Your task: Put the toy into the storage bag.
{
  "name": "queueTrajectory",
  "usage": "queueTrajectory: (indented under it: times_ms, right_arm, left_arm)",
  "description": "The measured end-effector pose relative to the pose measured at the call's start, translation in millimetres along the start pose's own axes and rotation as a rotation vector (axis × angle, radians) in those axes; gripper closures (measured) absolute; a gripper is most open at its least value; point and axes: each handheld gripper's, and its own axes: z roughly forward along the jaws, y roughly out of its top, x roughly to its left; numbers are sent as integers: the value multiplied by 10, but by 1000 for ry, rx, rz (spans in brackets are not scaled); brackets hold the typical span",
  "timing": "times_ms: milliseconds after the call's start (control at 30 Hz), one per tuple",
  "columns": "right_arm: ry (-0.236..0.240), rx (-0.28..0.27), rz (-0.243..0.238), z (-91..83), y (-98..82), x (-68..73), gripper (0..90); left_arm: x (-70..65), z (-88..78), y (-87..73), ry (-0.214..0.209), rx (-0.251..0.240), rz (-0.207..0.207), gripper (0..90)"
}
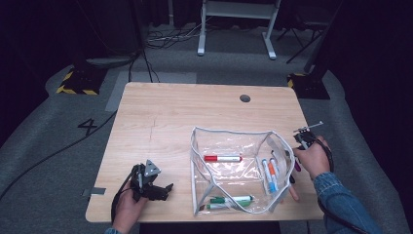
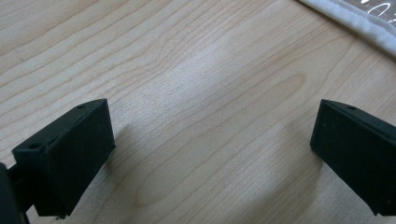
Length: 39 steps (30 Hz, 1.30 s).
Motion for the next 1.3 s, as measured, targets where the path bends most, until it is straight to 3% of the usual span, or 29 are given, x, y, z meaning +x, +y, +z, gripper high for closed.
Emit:
queueTrajectory:
  times_ms: [300,700,967,1233,1267,1300]
  right_arm:
    - [42,-75,-22,-410,63,39,769]
    - [85,-173,-121,-1130,171,281,769]
    - [113,-205,-238,-1533,254,604,769]
    - [172,-227,-378,-1811,300,1067,769]
    - [172,-227,-378,-1811,300,1067,769]
    - [185,-224,-409,-1847,304,1184,769]
  left_arm:
    - [0,0,0,0,0,0,0]
    - [-1,1,-2,-2,-2,0,0]
    - [-7,-5,-8,-3,-1,-2,0]
    - [-7,-5,-8,-3,-1,-2,0]
    - [-7,-5,-8,-3,-1,-2,0]
    - [-7,-5,-8,-3,-1,-2,0]
